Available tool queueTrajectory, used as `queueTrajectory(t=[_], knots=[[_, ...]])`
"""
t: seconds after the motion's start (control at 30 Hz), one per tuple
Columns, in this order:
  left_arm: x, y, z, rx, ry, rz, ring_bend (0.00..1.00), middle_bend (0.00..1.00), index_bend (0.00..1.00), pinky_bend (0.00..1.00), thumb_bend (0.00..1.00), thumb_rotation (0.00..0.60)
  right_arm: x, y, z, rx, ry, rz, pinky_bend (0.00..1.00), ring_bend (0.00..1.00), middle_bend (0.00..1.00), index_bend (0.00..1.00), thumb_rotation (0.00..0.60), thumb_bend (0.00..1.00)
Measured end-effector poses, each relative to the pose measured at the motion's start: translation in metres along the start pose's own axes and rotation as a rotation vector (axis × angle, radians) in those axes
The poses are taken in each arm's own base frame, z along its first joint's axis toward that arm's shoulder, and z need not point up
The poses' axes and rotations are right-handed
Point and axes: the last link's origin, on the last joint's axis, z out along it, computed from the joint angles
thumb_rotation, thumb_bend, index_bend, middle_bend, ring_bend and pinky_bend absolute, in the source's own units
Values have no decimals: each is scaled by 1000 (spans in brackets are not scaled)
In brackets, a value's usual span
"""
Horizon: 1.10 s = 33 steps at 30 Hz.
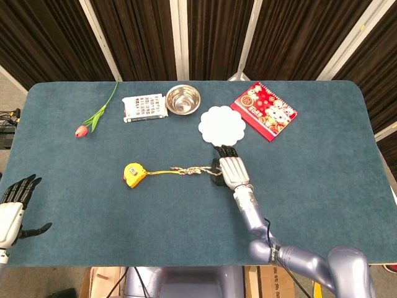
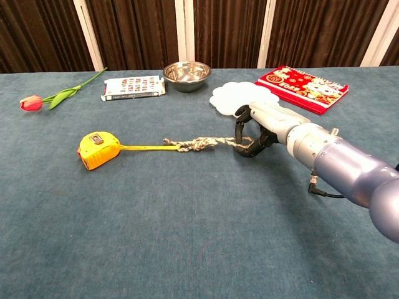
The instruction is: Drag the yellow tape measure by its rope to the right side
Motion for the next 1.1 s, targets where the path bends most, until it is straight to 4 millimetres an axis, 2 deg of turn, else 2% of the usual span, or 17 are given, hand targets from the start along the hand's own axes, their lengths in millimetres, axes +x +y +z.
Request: queueTrajectory(t=[0.17, 0.4, 0.73, 1.1], knots=[[0, 0, 0, -3, 1, 0, 0, 0, 0, 0, 0, 600, 9, -3, -1, -23, 4, 83, 0, 0, 146, 610, 600, 419], [0, 0, -1, -5, 4, 4, 0, 0, 0, 0, 0, 600, 31, 2, -7, -63, 18, 148, 0, 0, 146, 610, 600, 422], [1, 1, -2, -6, 7, 6, 0, 0, 0, 0, 0, 600, 61, 16, -17, -118, 44, 206, 0, 0, 146, 612, 600, 448], [1, 1, -2, -11, 10, 11, 0, 0, 0, 0, 0, 600, 95, 35, -28, -155, 102, 192, 0, 0, 146, 616, 600, 449]])
